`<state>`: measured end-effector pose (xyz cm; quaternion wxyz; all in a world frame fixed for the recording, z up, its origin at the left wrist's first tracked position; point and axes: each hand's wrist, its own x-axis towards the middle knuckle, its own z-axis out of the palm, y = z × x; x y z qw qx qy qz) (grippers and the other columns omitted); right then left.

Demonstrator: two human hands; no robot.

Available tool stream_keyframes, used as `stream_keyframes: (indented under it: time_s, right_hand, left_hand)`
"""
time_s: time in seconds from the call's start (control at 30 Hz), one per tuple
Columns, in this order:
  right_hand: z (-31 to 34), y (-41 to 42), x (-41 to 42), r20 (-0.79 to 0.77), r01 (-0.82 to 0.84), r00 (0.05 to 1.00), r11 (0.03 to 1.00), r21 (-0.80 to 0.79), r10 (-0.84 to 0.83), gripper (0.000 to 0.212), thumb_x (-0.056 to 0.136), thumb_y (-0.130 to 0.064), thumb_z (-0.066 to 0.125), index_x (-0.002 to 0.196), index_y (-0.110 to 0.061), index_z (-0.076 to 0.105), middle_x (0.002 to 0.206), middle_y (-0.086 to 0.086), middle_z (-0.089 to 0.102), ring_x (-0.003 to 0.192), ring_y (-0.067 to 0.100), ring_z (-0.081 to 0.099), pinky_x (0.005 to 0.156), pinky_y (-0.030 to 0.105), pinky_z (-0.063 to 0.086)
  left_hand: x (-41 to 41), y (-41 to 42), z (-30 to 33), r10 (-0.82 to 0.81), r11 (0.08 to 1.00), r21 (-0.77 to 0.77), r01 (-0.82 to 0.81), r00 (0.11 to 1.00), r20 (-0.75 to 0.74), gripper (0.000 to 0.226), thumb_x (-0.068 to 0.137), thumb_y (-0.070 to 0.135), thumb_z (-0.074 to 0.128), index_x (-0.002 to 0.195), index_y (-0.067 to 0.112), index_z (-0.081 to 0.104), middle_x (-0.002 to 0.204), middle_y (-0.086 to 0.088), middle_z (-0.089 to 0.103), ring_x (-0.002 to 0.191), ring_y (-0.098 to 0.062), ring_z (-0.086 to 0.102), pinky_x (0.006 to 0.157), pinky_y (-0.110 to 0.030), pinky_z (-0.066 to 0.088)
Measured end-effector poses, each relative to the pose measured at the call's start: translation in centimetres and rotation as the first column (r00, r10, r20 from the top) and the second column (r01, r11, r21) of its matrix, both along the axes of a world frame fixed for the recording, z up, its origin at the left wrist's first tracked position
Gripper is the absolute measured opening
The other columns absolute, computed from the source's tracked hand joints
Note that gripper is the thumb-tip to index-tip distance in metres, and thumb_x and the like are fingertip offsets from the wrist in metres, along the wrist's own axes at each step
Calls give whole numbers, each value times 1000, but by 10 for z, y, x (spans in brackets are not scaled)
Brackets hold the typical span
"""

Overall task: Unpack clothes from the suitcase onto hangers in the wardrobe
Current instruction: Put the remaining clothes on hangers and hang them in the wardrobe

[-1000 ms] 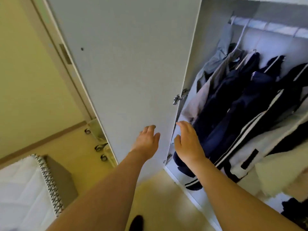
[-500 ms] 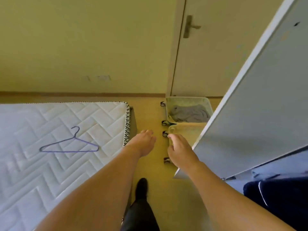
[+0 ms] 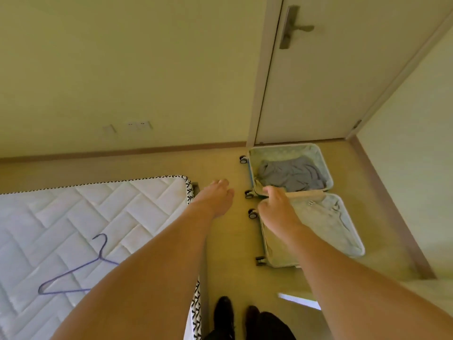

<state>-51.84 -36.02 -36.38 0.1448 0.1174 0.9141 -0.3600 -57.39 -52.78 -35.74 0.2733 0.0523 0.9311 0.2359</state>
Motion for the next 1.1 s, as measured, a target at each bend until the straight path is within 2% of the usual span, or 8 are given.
stream_keyframes:
  time_s: [0.17,0.33,0.53,0.7,0.9,1.0,1.07,1.1]
  right_hand:
    - [-25,39,-84,66,175,983,983,-55,-171,45,97,-13,41,142,-12,37,144,7,37,129,21,40,105,32,35]
    - [-55,81,-165,105,243,966,969,-51,-237,50,97,-11,44,146,-11,34,149,7,35,136,22,35,110,34,33]
    - [-116,135,-271,172,367,917,930,-5,-361,49,99,-14,43,146,-14,34,150,5,33,134,21,39,101,29,36]
    - [-242,185,-374,212,438,876,898,28,-434,49,98,-17,43,147,-16,33,150,4,33,135,20,37,105,32,36]
    - [-451,247,-465,250,487,842,873,31,-478,50,100,-20,43,149,-18,31,151,4,30,136,23,36,104,35,38]
    - [-548,273,-483,241,481,845,875,51,-478,55,99,-21,47,150,-17,27,153,9,25,138,28,32,107,39,37]
    - [-616,289,-487,239,477,846,877,58,-476,62,97,-19,49,153,-18,22,156,10,20,141,29,28,111,40,35]
    - [-635,293,-488,245,476,845,877,56,-475,65,97,-17,49,153,-19,18,158,8,18,143,29,25,111,41,34]
  left_hand:
    - [-96,56,-11,-186,982,-21,186,982,18,40,104,26,29,138,8,41,140,-14,43,126,-31,44,102,-43,39]
    - [-195,102,-42,-176,984,-13,176,984,14,42,103,30,35,140,9,40,143,-13,44,129,-30,44,105,-41,37]
    - [-319,149,-102,-285,958,1,286,952,114,44,106,28,32,144,8,36,149,-12,37,135,-28,38,106,-34,32]
    - [-432,199,-251,-119,991,84,104,974,195,42,101,22,42,140,8,41,141,-13,46,126,-30,48,97,-31,38]
    - [-517,256,-487,90,981,123,-149,914,394,9,95,17,47,99,10,46,100,-5,50,88,-22,50,74,-32,40]
    - [-541,283,-588,150,971,112,-212,903,404,17,96,14,47,79,16,45,92,-7,50,87,-24,47,78,-33,42]
    - [-550,306,-659,158,962,136,-239,885,438,10,93,18,52,87,10,55,92,-13,56,87,-27,52,75,-34,45]
    - [-553,312,-677,157,959,146,-245,882,445,21,88,22,56,96,2,58,95,-21,59,85,-30,55,70,-36,46]
